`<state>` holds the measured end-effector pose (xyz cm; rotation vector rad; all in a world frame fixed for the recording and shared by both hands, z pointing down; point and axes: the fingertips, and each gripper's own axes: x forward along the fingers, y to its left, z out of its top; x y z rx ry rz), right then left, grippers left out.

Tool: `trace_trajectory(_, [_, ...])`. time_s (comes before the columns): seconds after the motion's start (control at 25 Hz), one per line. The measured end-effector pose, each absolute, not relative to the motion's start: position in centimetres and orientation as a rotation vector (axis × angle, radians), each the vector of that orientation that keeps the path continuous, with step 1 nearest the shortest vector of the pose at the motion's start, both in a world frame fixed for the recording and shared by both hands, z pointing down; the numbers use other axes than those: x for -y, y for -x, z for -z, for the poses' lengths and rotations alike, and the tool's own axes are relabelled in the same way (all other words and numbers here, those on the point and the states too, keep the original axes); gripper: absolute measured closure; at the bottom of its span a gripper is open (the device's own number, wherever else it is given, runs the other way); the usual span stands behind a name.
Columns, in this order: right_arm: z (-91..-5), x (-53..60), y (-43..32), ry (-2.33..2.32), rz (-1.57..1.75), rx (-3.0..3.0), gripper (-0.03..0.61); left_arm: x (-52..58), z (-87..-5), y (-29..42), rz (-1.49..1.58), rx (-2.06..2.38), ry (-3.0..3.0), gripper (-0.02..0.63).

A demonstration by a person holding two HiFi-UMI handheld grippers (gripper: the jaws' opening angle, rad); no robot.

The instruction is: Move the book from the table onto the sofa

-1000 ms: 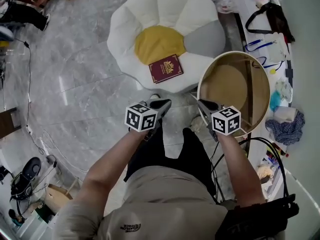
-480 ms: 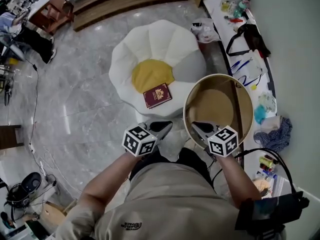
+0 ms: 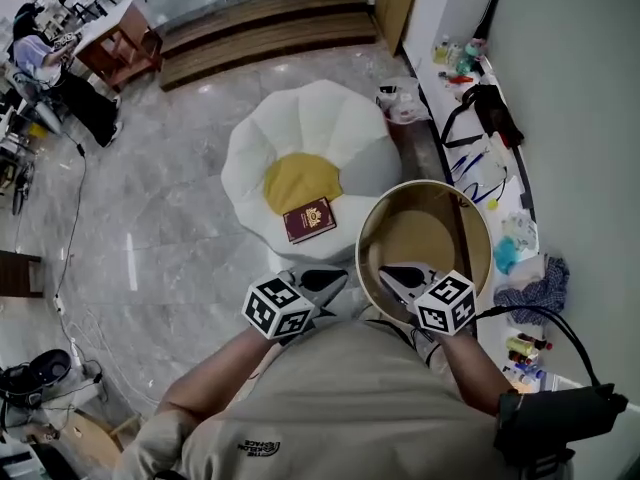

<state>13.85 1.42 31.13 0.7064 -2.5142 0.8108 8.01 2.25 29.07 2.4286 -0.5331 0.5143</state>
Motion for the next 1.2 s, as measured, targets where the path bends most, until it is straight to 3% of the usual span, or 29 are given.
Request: trace_trajectory(1.2, [-28.2, -2.3, -11.3, -0.687, -0.735, 2.564, 0.566, -1.8, -28.4, -5.0, -0.490, 0.604, -2.444, 0.606])
